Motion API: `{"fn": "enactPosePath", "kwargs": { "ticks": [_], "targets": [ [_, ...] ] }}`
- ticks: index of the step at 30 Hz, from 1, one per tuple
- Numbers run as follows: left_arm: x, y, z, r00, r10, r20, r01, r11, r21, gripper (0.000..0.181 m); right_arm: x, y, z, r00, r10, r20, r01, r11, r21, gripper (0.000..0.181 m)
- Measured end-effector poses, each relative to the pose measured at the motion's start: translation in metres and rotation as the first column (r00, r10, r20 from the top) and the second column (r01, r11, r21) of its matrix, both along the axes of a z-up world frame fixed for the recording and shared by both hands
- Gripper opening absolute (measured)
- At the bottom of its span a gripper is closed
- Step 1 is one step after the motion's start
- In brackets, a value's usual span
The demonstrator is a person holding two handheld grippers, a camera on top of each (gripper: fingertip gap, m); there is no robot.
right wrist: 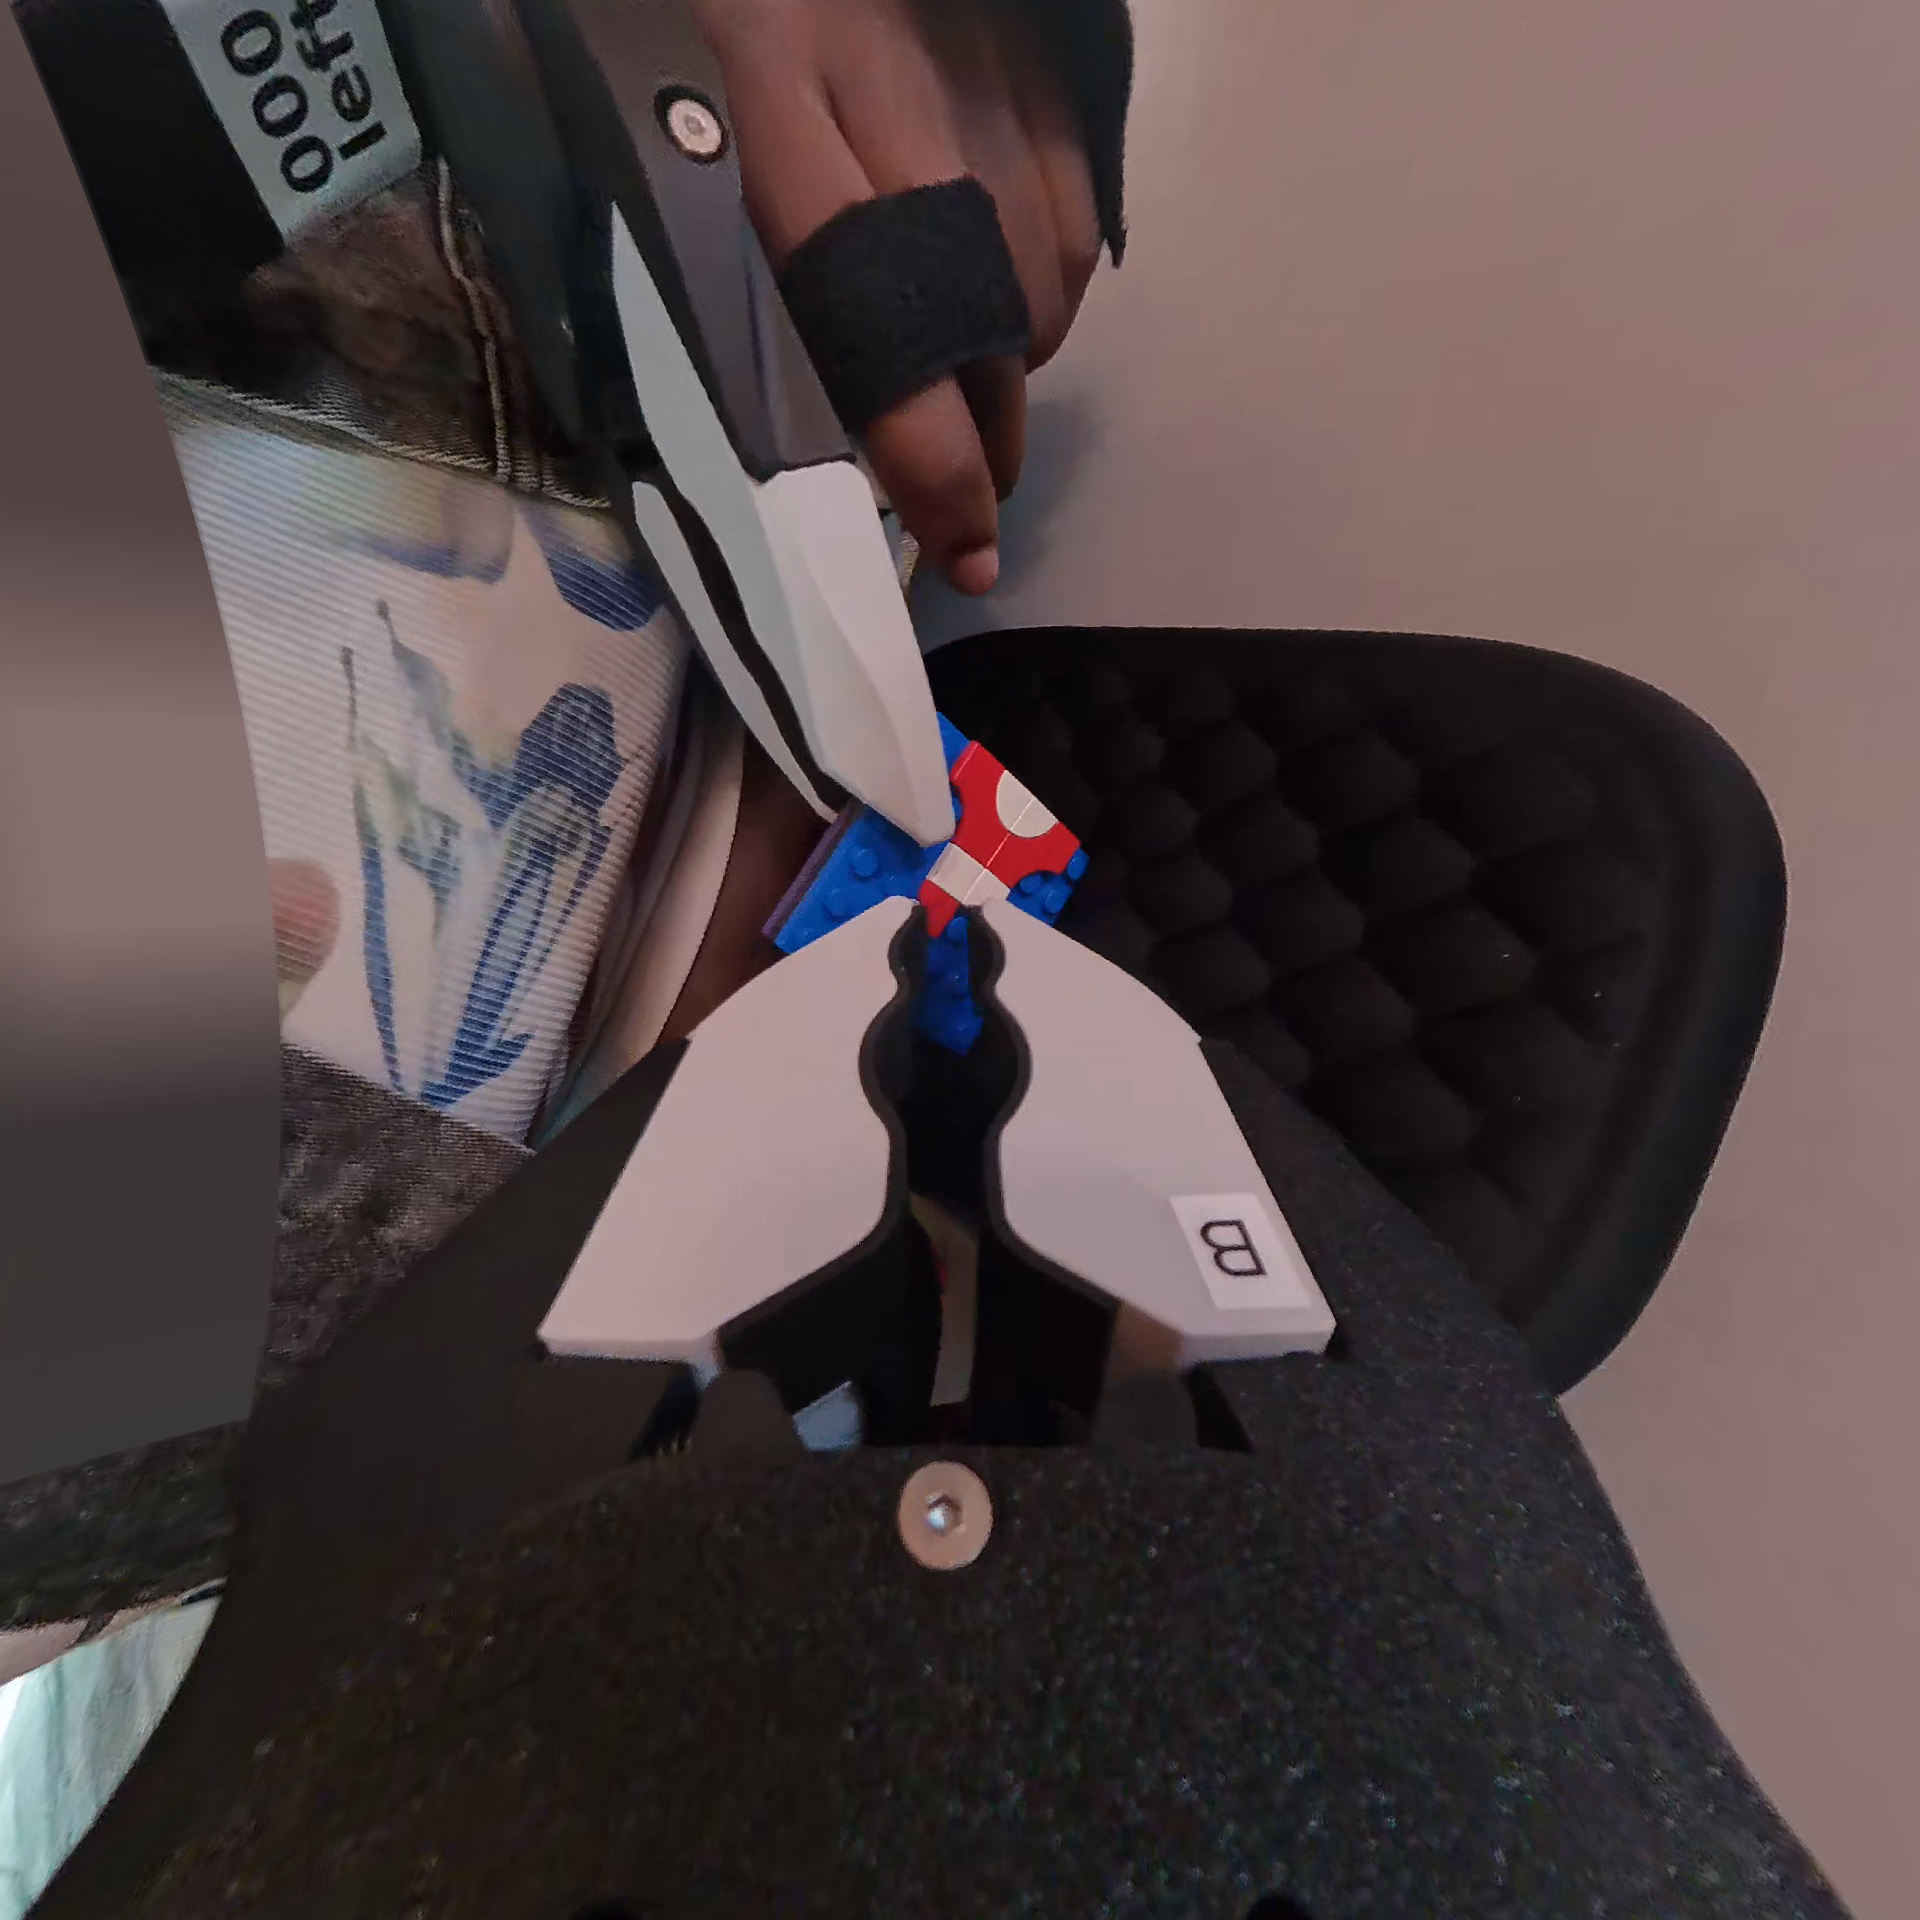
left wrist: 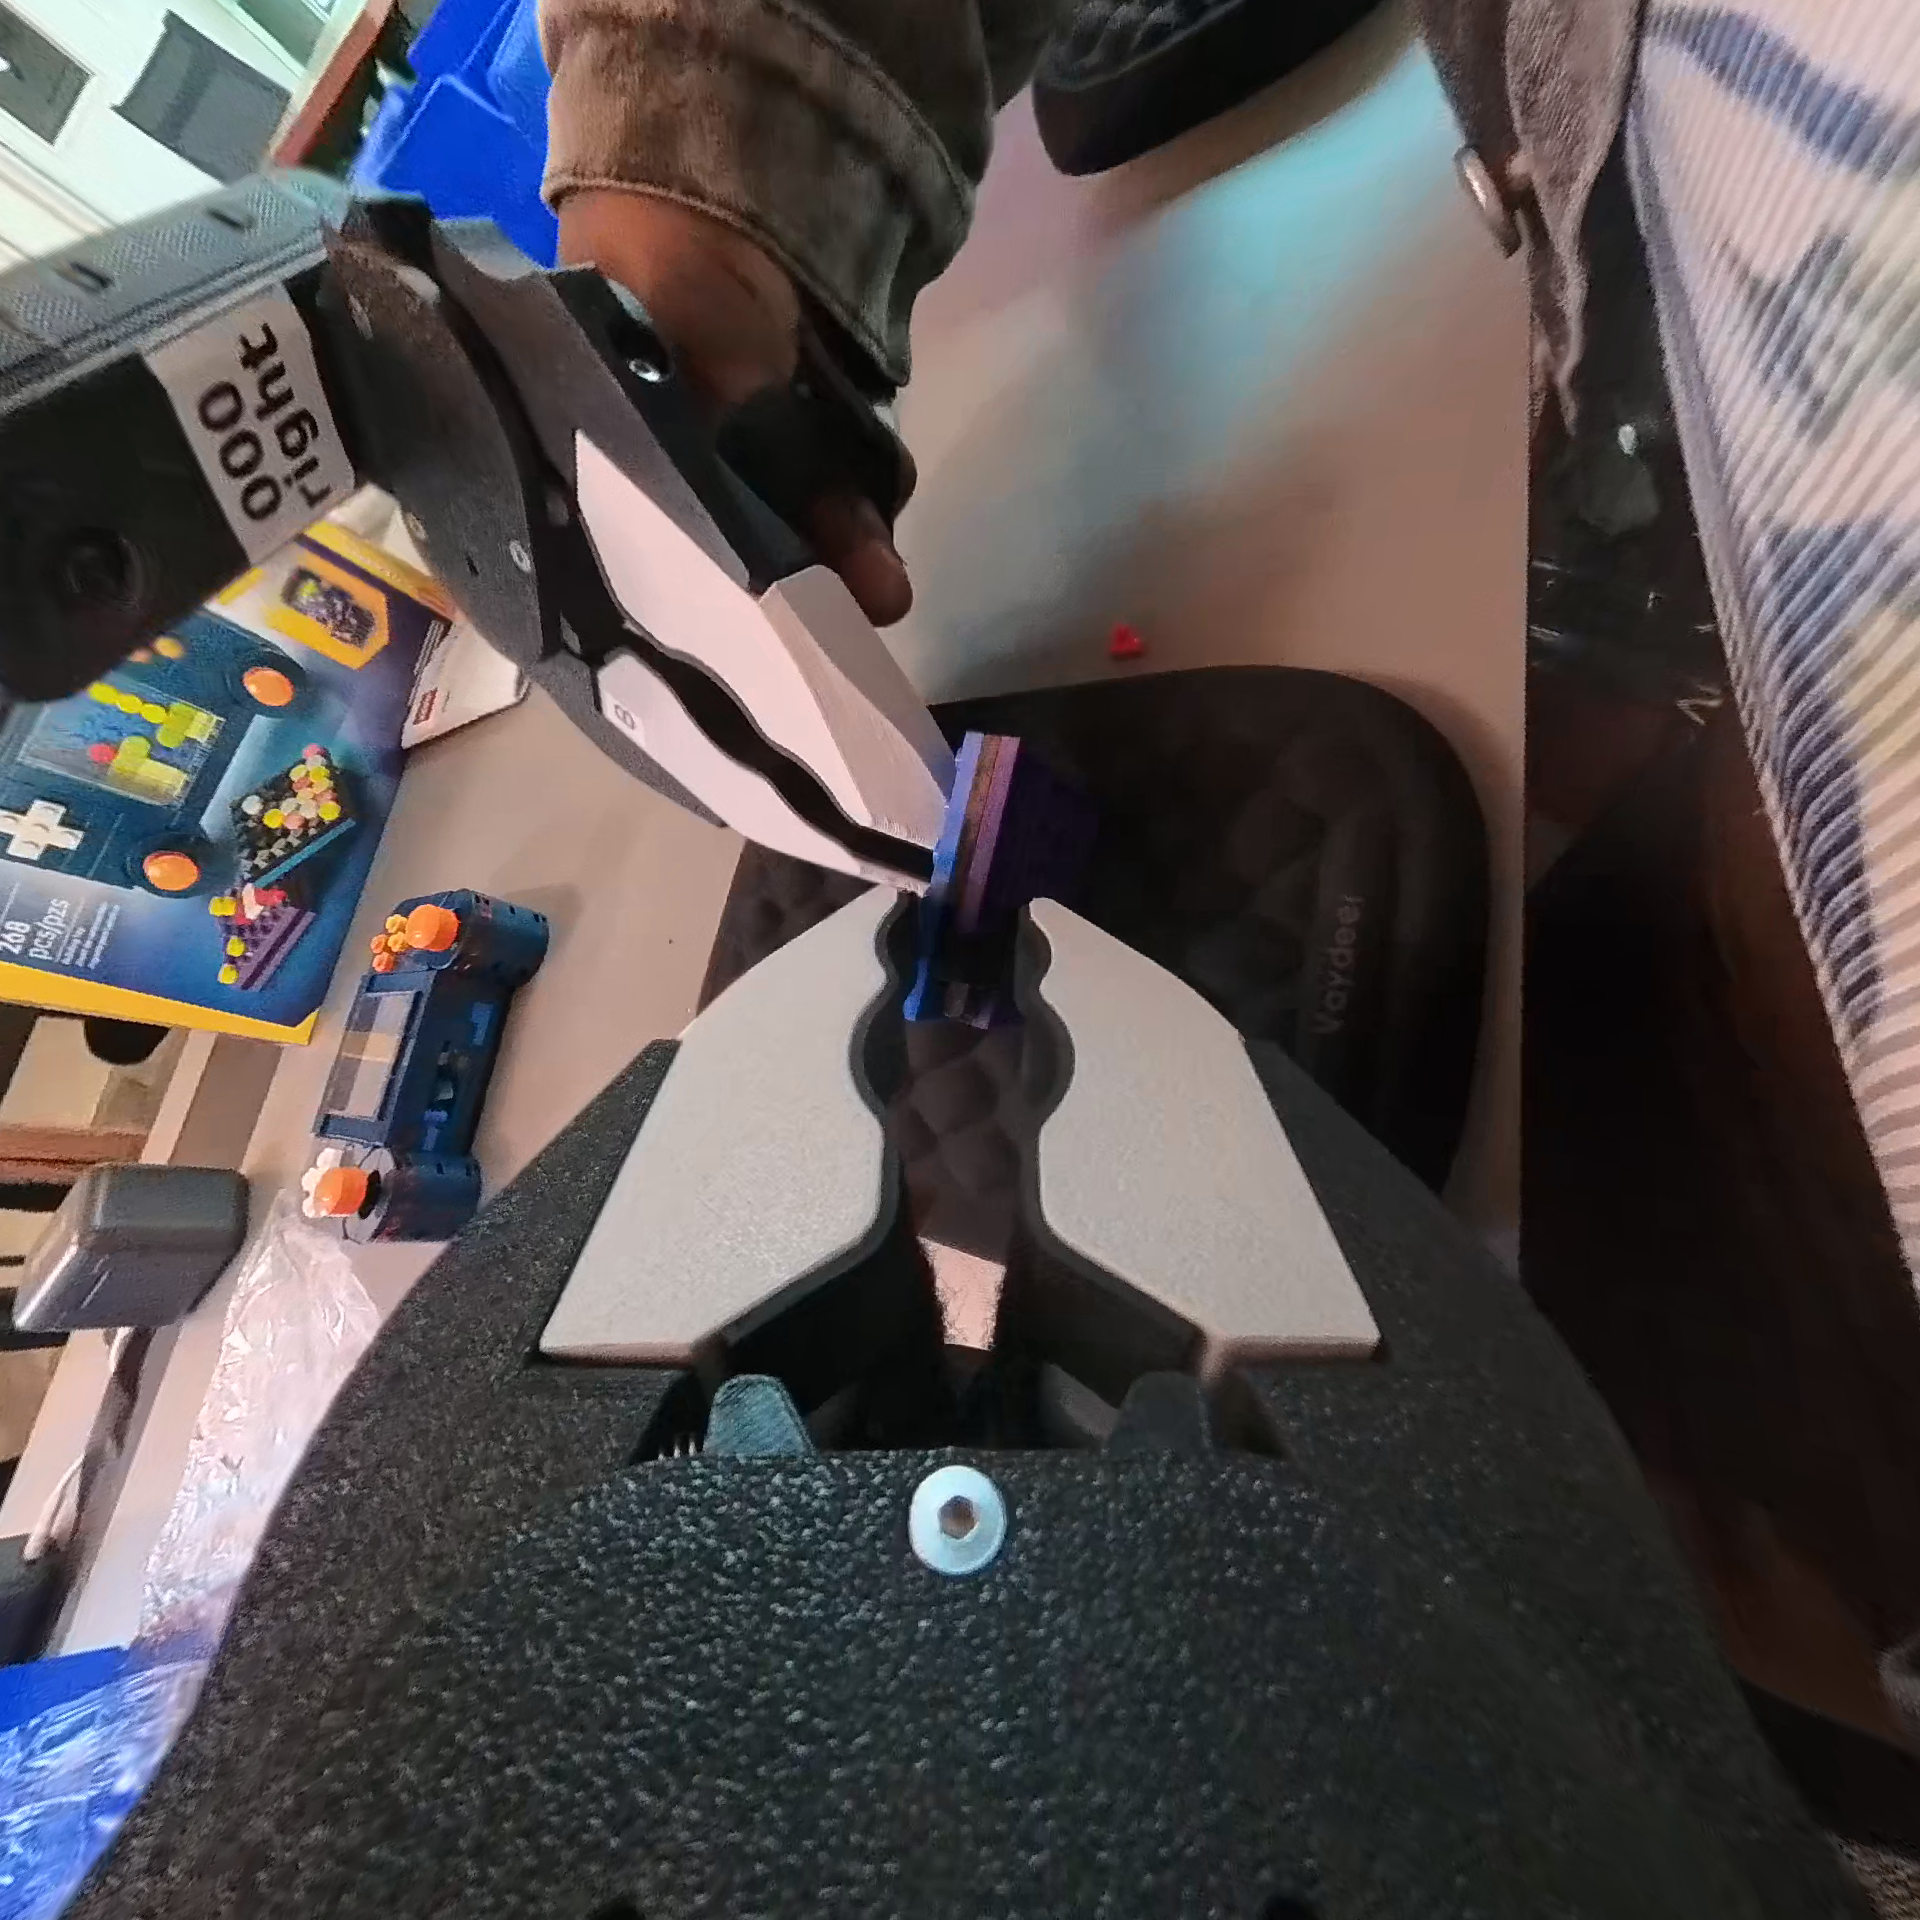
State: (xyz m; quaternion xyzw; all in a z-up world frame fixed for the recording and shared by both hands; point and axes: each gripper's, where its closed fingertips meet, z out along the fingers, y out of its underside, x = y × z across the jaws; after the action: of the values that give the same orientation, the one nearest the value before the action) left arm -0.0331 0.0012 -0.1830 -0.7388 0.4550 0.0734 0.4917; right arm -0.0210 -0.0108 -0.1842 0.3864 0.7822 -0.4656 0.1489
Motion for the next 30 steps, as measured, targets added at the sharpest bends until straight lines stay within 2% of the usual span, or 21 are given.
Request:
{"fn": "enactPosePath", "kwargs": {
  "ticks": [4,5,6,7,10,12,15,19,21,23,25,27,30],
  "targets": [
    [-0.002,-0.001,-0.001,1.0,0.009,0.023,-0.009,1.0,-0.003,0.017,-0.001,0.0,0.0,0.995,-0.092,-0.034,0.093,0.996,0.012,0.005],
    [-0.002,-0.001,-0.002,0.999,0.012,0.031,-0.012,1.0,-0.011,0.017,-0.004,0.003,-0.003,0.989,-0.133,-0.067,0.137,0.989,0.061,0.003],
    [0.002,0.0,-0.001,0.999,0.011,0.051,-0.01,1.0,-0.01,0.017,-0.02,0.028,-0.025,0.954,-0.244,-0.173,0.285,0.916,0.281,0.0],
    [0.002,0.002,-0.001,1.0,0.008,0.027,-0.009,1.0,0.011,0.017,-0.023,0.025,-0.029,0.945,-0.212,-0.25,0.286,0.905,0.314,0.0],
    [-0.007,0.002,0.0,0.998,0.032,0.047,-0.03,0.999,-0.031,0.017,-0.021,0.019,-0.014,0.944,-0.257,-0.208,0.298,0.935,0.192,0.0],
    [-0.005,0.001,0.0,1.0,0.018,0.006,-0.018,1.0,-0.005,0.017,-0.018,0.032,-0.011,0.936,-0.303,-0.177,0.332,0.928,0.168,0.0],
    [-0.004,0.002,0.0,1.0,0.008,-0.006,-0.008,1.0,0.018,0.017,-0.013,0.044,-0.008,0.941,-0.278,-0.192,0.314,0.928,0.199,0.002],
    [-0.005,-0.001,0.001,1.0,0.009,-0.018,-0.008,0.999,0.038,0.017,0.0,0.02,0.019,0.957,-0.189,-0.22,0.195,0.981,0.003,0.009],
    [-0.005,-0.002,0.001,1.0,0.017,-0.012,-0.017,0.999,0.042,0.017,0.009,0.003,0.033,0.961,-0.135,-0.242,0.114,0.989,-0.097,0.024],
    [-0.006,-0.002,0.002,1.0,0.021,0.002,-0.021,0.999,0.043,0.017,0.014,-0.004,0.026,0.957,-0.092,-0.275,0.081,0.995,-0.051,0.033],
    [-0.006,-0.001,0.004,0.999,0.027,0.019,-0.027,0.998,0.048,0.017,0.011,-0.006,0.008,0.931,-0.07,-0.358,0.102,0.992,0.071,0.036],
    [-0.007,-0.001,0.006,0.998,0.041,0.041,-0.043,0.998,0.042,0.017,0.004,-0.006,-0.001,0.882,-0.065,-0.468,0.157,0.975,0.159,0.024],
    [-0.005,-0.007,0.012,0.974,0.076,0.212,-0.071,0.997,-0.031,0.025,-0.003,0.0,0.009,0.748,-0.09,-0.657,0.282,0.94,0.193,0.014]
  ]
}}
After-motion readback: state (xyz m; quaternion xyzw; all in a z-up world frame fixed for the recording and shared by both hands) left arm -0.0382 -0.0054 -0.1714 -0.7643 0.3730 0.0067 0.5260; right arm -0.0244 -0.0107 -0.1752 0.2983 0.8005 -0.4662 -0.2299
